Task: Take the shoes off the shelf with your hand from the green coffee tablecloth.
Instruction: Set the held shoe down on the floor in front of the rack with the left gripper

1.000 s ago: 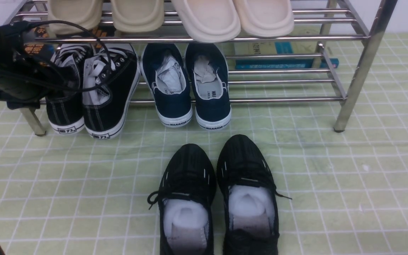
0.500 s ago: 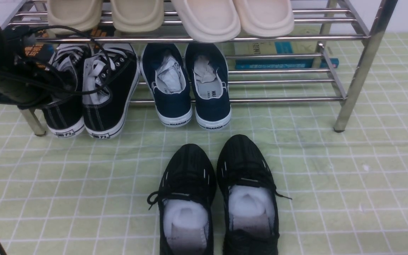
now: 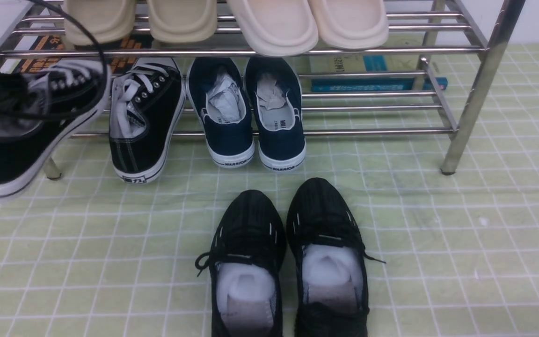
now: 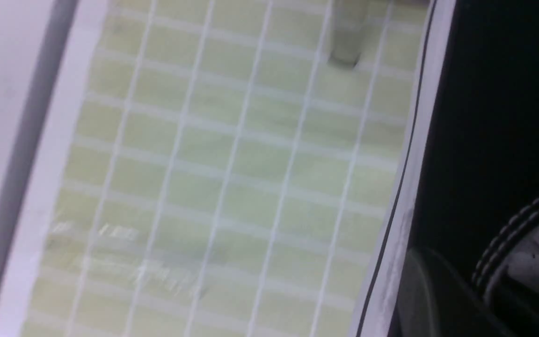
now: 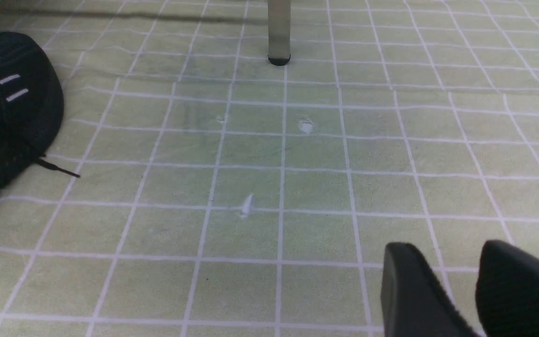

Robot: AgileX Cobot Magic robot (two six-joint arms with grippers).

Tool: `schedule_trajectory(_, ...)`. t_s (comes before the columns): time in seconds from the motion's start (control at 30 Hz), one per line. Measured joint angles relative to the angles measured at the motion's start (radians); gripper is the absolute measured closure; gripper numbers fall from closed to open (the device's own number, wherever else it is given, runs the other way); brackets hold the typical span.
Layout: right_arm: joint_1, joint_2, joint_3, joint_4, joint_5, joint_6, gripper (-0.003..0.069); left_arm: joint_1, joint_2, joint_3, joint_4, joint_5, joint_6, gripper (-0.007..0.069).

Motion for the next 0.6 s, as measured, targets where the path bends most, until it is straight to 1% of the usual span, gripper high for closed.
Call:
schedule_trajectory(0.07,0.000,0.000,0.000,0.000,0.000,0.000,0.0422,0.000,-0.044,0.000,0.025,0.079,-0.020,0.0614)
schedule_trajectory(0.1,0.000,0.000,0.000,0.000,0.000,0.000,0.0422,0.000,-0.049,0.000,0.027,0.086,-0.023,0.0614)
schedule_trajectory(0.2,0.000,0.000,0.000,0.000,0.000,0.000,0.0422,0.000,-0.115,0.001,0.039,0.171,-0.066,0.0613)
schedule_trajectory(0.33,0.000,0.000,0.000,0.000,0.000,0.000,0.0422,0.000,-0.177,0.034,0.035,0.175,-0.089,0.0613)
schedule_trajectory(0.43,0.000,0.000,0.000,0.000,0.000,0.000,0.0422,0.000,-0.223,0.106,0.009,0.175,-0.100,0.0613)
schedule_trajectory(0.5,0.000,0.000,0.000,0.000,0.000,0.000,0.0422,0.000,-0.255,0.203,-0.029,0.175,-0.105,0.0613)
schedule_trajectory(0.53,0.000,0.000,0.000,0.000,0.000,0.000,0.0422,0.000,-0.258,0.211,-0.033,0.175,-0.105,0.0613)
schedule_trajectory(0.6,0.000,0.000,0.000,0.000,0.000,0.000,0.0421,0.000,-0.280,0.316,-0.086,0.175,-0.105,0.0613)
